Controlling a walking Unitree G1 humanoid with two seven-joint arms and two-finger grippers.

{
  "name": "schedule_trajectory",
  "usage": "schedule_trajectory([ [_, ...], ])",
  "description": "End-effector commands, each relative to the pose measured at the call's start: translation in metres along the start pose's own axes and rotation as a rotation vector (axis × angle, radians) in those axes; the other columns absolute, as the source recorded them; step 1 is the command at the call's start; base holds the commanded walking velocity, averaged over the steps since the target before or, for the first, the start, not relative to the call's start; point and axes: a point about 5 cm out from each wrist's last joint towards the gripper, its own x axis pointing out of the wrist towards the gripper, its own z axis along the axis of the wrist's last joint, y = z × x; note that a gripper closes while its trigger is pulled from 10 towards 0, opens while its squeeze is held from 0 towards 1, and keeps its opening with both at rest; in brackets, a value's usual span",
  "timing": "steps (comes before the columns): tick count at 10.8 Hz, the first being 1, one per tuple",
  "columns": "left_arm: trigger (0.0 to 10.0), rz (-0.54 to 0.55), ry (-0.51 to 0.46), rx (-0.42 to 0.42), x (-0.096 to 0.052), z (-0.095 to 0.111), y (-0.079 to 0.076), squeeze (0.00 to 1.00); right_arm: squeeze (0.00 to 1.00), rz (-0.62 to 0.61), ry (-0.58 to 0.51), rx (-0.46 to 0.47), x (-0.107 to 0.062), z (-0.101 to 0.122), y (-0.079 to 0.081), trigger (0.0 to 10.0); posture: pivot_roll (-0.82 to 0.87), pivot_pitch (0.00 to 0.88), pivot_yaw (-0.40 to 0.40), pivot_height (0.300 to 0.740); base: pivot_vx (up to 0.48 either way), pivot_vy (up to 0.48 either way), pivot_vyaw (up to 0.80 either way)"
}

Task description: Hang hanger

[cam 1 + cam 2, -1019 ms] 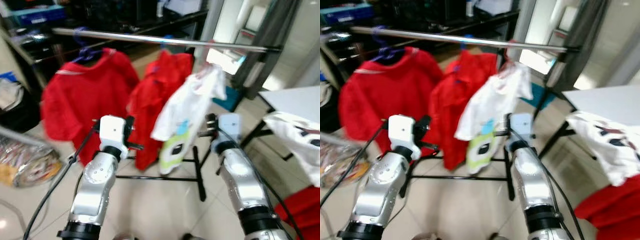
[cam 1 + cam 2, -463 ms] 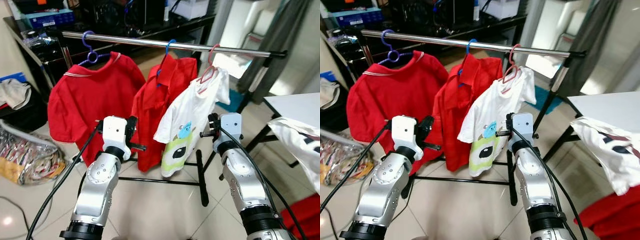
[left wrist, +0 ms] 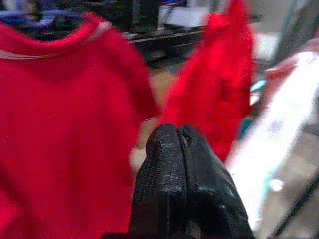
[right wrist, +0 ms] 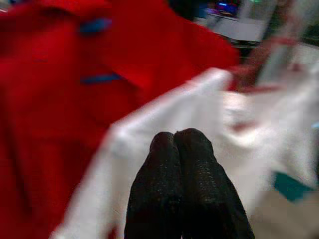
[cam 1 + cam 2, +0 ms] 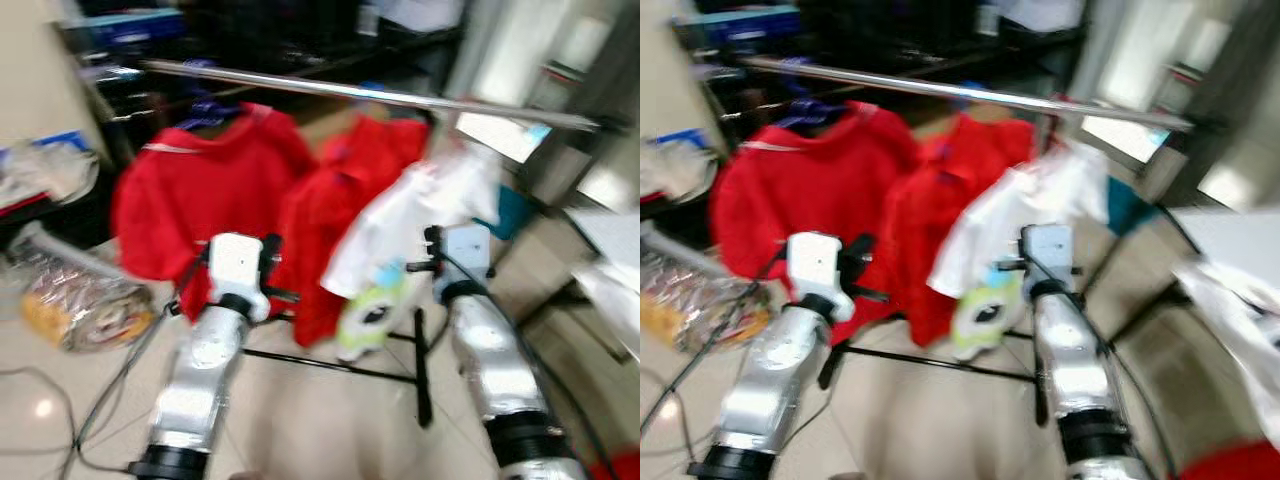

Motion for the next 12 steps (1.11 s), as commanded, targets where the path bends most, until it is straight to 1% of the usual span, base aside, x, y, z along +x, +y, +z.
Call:
schedule_trajectory([
  [1,10.0,-0.019,0.002,-0.006,0.002,0.001,-0.006,0.00,0.00,-0.016,-0.009,-0.020,0.001,0.004,-0.007,10.0,0.22,0.022,-0.028,0.740,0.289,0.307,0.00],
  [4,10.0,-0.018,0.003,-0.007,0.002,0.000,-0.007,0.00,0.00,-0.017,-0.007,-0.026,0.001,0.004,-0.008,10.0,0.22,0.021,-0.033,0.740,0.290,0.300,0.00],
  [6,10.0,-0.025,0.005,-0.005,0.002,0.000,-0.008,0.00,0.00,-0.023,-0.019,-0.033,0.002,0.008,-0.008,10.0,0.22,0.023,-0.033,0.740,0.259,0.000,0.00],
  [8,10.0,-0.051,-0.009,0.002,0.001,0.001,-0.012,0.00,0.00,-0.054,-0.038,-0.050,0.002,0.012,-0.011,10.0,0.22,0.025,-0.033,0.740,0.000,0.000,0.00],
  [9,10.0,-0.053,-0.010,-0.006,0.001,0.001,-0.013,0.00,0.00,-0.092,-0.049,-0.065,0.003,0.015,-0.016,10.0,0.22,0.025,-0.033,0.740,0.000,0.000,0.00],
  [10,10.0,-0.054,-0.010,-0.003,0.001,0.001,-0.014,0.00,0.54,-0.148,-0.073,-0.074,0.003,0.020,-0.023,10.0,0.22,0.025,-0.033,0.740,0.000,0.000,0.00],
  [11,10.0,-0.056,-0.010,0.006,0.001,0.001,-0.014,0.00,1.00,-0.205,-0.113,-0.089,0.003,0.028,-0.030,10.0,0.22,0.024,-0.036,0.740,0.000,0.000,0.00],
  [12,10.0,-0.057,-0.010,0.012,0.001,0.001,-0.014,0.00,1.00,-0.270,-0.129,-0.138,0.003,0.034,-0.037,10.0,0.22,0.024,-0.036,0.740,0.000,0.000,0.00],
])
